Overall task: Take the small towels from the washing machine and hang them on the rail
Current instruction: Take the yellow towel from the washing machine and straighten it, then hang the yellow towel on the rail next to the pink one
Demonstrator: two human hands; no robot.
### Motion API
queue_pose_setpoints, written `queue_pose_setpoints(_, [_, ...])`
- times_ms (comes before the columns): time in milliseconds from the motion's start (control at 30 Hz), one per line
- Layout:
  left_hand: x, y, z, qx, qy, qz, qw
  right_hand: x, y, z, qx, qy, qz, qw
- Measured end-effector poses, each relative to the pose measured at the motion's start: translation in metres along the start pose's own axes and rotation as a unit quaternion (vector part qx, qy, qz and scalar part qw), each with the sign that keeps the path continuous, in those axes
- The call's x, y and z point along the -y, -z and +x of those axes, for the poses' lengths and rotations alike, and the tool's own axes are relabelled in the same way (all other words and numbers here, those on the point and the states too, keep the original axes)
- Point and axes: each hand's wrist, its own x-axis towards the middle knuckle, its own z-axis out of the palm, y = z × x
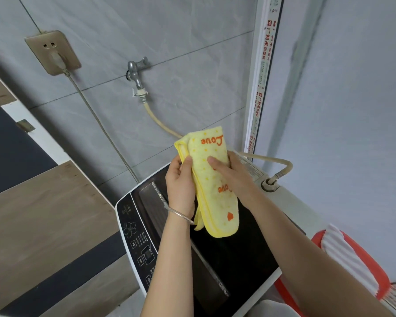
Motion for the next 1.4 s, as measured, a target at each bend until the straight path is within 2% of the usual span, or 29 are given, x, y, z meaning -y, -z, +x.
queue_pose_setpoints(100, [-0.004,0.001,-0.003,0.006,0.049,-0.035,0.998,-0.001,0.004,-0.002,0.051,0.006,0.059,0.997])
queue_pose_setpoints(200, [-0.004,0.002,-0.007,0.072,0.104,-0.085,0.988,-0.004,0.005,-0.003,0.006,0.026,0.071,0.997])
queue_pose_setpoints(300, [0.006,0.007,-0.008,0.134,0.086,-0.024,0.987,-0.008,0.005,-0.001,-0.027,0.037,0.078,0.996])
queue_pose_setpoints(467, [0.013,0.012,-0.002,0.086,0.047,0.137,0.986,-0.007,0.007,0.0,-0.078,0.05,-0.009,0.996])
queue_pose_setpoints(700, [0.016,0.006,-0.002,0.0,0.017,0.179,0.984,-0.004,0.005,-0.002,-0.188,0.092,-0.083,0.974])
queue_pose_setpoints(867, [0.013,0.005,-0.007,0.014,0.043,0.165,0.985,-0.004,0.012,-0.008,-0.158,0.088,-0.081,0.98])
queue_pose_setpoints(967, [0.012,0.007,-0.009,0.084,0.064,0.089,0.99,-0.006,0.022,-0.015,-0.174,0.087,-0.061,0.979])
queue_pose_setpoints(1100, [0.024,0.005,-0.012,0.174,0.02,0.144,0.974,-0.011,0.032,-0.019,-0.198,0.054,-0.041,0.978])
queue_pose_setpoints(1200, [0.031,-0.004,-0.017,0.153,-0.037,0.19,0.969,-0.013,0.042,-0.023,-0.175,0.026,-0.012,0.984])
queue_pose_setpoints(1400, [0.04,-0.033,-0.024,0.128,-0.034,0.178,0.975,-0.023,0.067,-0.043,-0.146,0.043,-0.027,0.988])
